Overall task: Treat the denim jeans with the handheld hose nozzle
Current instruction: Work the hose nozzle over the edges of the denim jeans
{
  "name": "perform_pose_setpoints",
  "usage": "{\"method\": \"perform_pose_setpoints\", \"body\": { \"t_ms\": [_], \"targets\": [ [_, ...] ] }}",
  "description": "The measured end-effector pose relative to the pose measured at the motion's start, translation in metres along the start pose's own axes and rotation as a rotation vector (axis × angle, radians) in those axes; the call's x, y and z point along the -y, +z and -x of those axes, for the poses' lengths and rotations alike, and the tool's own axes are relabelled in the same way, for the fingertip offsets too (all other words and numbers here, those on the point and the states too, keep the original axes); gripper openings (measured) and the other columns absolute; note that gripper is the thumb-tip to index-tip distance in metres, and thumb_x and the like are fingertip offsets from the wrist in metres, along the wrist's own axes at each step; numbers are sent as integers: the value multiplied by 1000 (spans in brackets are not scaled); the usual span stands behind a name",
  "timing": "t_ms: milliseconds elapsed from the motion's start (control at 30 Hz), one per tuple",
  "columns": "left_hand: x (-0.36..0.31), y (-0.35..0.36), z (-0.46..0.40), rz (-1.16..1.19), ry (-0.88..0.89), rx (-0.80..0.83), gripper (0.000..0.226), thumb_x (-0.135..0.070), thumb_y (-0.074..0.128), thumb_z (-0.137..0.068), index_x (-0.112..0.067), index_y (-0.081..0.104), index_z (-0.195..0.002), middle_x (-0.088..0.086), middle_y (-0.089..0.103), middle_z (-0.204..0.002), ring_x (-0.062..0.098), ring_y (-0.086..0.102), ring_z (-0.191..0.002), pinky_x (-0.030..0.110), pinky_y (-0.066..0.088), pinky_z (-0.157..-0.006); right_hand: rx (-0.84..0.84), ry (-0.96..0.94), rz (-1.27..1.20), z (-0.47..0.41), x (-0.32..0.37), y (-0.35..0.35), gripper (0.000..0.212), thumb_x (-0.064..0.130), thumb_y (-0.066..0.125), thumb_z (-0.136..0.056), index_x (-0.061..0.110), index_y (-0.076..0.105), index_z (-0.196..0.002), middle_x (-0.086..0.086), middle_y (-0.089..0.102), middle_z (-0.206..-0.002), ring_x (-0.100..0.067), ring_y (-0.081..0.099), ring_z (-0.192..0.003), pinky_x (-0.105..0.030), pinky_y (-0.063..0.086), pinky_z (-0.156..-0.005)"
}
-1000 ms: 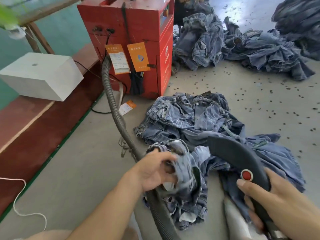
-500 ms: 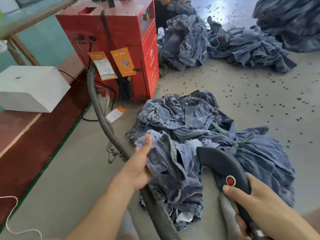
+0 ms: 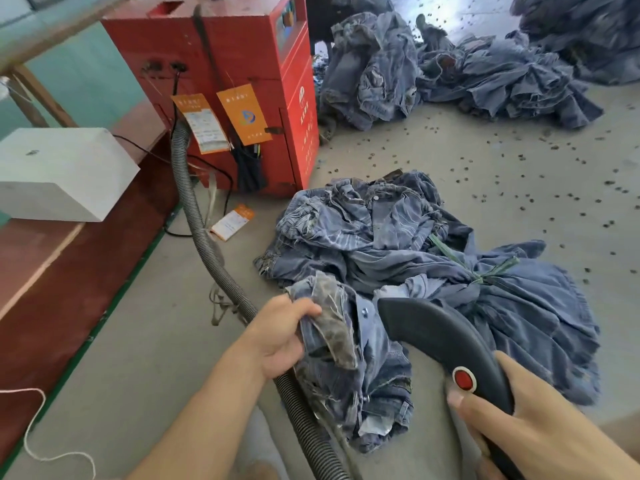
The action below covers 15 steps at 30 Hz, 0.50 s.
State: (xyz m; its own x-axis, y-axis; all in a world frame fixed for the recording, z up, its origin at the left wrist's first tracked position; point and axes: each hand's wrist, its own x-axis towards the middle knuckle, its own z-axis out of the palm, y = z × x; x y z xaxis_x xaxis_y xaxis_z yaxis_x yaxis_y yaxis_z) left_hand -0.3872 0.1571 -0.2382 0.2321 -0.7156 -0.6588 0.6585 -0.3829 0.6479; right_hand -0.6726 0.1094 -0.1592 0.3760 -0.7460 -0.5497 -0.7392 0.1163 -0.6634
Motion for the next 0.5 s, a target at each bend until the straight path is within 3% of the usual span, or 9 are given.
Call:
{"method": "perform_pose_setpoints", "body": {
  "t_ms": [67,133,200,267,333,400,433,500],
  "targets": [
    [-7,-3,5,194,13,99,36,6,35,-100,15,56,-128,36,66,-120,41,70,-99,54,62,-87,22,5,25,4,2,3,32,45,77,-85,20,59,-93,5,66,-66,-3,57,-50,-15,39,-50],
    [-8,-4,8,259,37,150,41,5,35,-99,15,50,-137,38,60,-131,43,69,-103,56,62,-84,25,-3,61,7,2,7,30,46,77,-84,26,57,-95,3,70,-79,-3,64,-64,-16,42,-57],
    [-4,-2,7,262,61,206,42,2,43,-96,11,50,-137,35,61,-132,42,70,-106,55,61,-87,33,-24,103,9,3,14,32,48,76,-83,29,56,-98,7,70,-83,0,65,-71,-15,43,-62],
    [1,5,3,210,71,198,44,-12,61,-96,6,53,-136,28,61,-133,40,68,-110,56,56,-99,34,-37,104,10,3,19,32,48,76,-82,29,56,-98,19,68,-82,3,64,-69,-13,43,-61],
    [6,10,-1,123,64,43,74,-32,88,-80,2,56,-138,23,68,-129,37,69,-113,56,51,-106,29,-29,90,11,4,20,32,47,77,-81,31,56,-99,16,69,-80,4,64,-70,-13,44,-62],
    [13,15,-2,-82,26,-158,98,-40,103,-54,-2,58,-132,19,73,-119,36,70,-110,53,54,-102,11,-16,78,14,6,17,32,43,82,-80,36,57,-99,9,70,-81,3,67,-75,-16,46,-66],
    [17,16,-2,-202,38,-249,95,-35,104,-51,-4,58,-128,17,74,-116,35,71,-107,52,56,-99,-9,-13,77,16,5,16,33,37,85,-79,36,58,-98,8,71,-84,-2,69,-79,-19,47,-69],
    [26,17,-6,-310,80,-344,62,-11,94,-68,-7,58,-119,16,74,-110,28,72,-97,51,59,-95,-54,-11,67,20,1,13,35,25,89,-76,33,61,-96,3,72,-85,-11,69,-81,-32,50,-76]
  ]
}}
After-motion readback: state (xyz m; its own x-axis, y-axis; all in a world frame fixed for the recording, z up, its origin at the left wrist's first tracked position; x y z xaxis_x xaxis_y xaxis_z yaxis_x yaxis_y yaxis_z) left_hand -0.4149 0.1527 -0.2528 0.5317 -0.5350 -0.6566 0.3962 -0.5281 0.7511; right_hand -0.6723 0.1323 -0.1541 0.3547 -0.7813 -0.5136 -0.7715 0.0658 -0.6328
